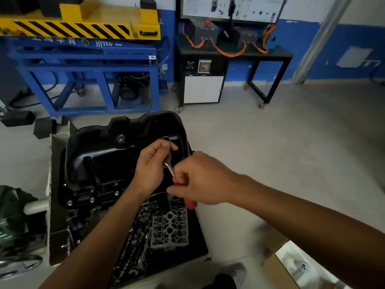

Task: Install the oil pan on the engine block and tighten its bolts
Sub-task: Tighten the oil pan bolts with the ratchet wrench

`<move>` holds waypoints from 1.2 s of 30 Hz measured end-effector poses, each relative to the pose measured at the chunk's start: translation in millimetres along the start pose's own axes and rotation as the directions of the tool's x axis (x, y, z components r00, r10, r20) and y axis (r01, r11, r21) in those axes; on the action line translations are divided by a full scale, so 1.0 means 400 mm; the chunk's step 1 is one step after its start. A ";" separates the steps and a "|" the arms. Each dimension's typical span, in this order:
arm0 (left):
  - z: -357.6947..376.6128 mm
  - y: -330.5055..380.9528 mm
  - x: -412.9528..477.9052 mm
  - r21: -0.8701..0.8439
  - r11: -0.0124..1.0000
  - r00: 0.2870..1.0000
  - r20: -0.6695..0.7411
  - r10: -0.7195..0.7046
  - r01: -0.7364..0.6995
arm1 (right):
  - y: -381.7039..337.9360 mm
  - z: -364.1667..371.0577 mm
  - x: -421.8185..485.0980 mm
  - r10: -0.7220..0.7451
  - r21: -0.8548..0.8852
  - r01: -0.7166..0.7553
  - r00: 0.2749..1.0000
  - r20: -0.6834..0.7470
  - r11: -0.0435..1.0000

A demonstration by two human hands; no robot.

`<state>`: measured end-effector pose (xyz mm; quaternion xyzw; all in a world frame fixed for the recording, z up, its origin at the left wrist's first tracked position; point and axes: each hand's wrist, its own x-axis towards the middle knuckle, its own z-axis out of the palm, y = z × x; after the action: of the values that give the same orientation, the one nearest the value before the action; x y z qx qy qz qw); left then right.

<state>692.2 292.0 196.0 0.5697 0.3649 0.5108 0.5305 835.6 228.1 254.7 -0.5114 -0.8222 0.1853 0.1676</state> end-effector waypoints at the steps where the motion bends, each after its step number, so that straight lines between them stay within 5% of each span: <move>1: 0.002 -0.001 -0.002 0.015 1.000 1.000 0.014 0.010 -0.010 | -0.007 0.006 0.001 -0.002 0.002 0.002 1.000 0.023 1.000; 9: -0.011 -0.020 -0.010 -0.003 1.000 0.997 0.079 0.014 -0.014 | 0.010 -0.032 0.017 0.068 0.055 -0.083 0.968 0.240 0.995; 13: -0.013 -0.014 -0.003 -0.020 0.998 0.992 0.113 -0.056 0.059 | 0.017 -0.083 0.048 0.115 -0.173 -0.060 0.936 0.334 0.983; 20: -0.001 -0.007 0.006 -0.078 0.991 0.969 0.229 -0.092 0.113 | 0.063 -0.108 0.137 0.083 -0.529 -0.068 0.997 0.006 0.846; 26: -0.006 0.000 0.010 -0.007 0.996 0.956 0.280 -0.087 0.093 | 0.087 -0.050 0.129 -0.027 -0.491 -0.013 0.997 -0.074 0.871; 29: -0.002 -0.007 0.012 0.009 0.996 0.984 0.155 -0.084 0.083 | 0.085 -0.068 0.105 0.032 -0.510 -0.043 0.999 -0.032 0.859; 33: 0.007 -0.009 0.026 0.032 0.998 0.997 -0.050 -0.060 0.062 | 0.042 -0.082 0.079 0.113 -0.438 -0.043 0.984 0.136 0.898; 36: 0.011 -0.015 0.032 0.066 0.996 0.998 -0.036 -0.053 0.055 | -0.010 -0.055 0.071 0.105 -0.240 -0.028 0.942 0.318 0.970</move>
<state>699.9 304.2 193.1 0.5683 0.4062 0.4934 0.5182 830.6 254.9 278.2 -0.5172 -0.8367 0.1759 -0.0388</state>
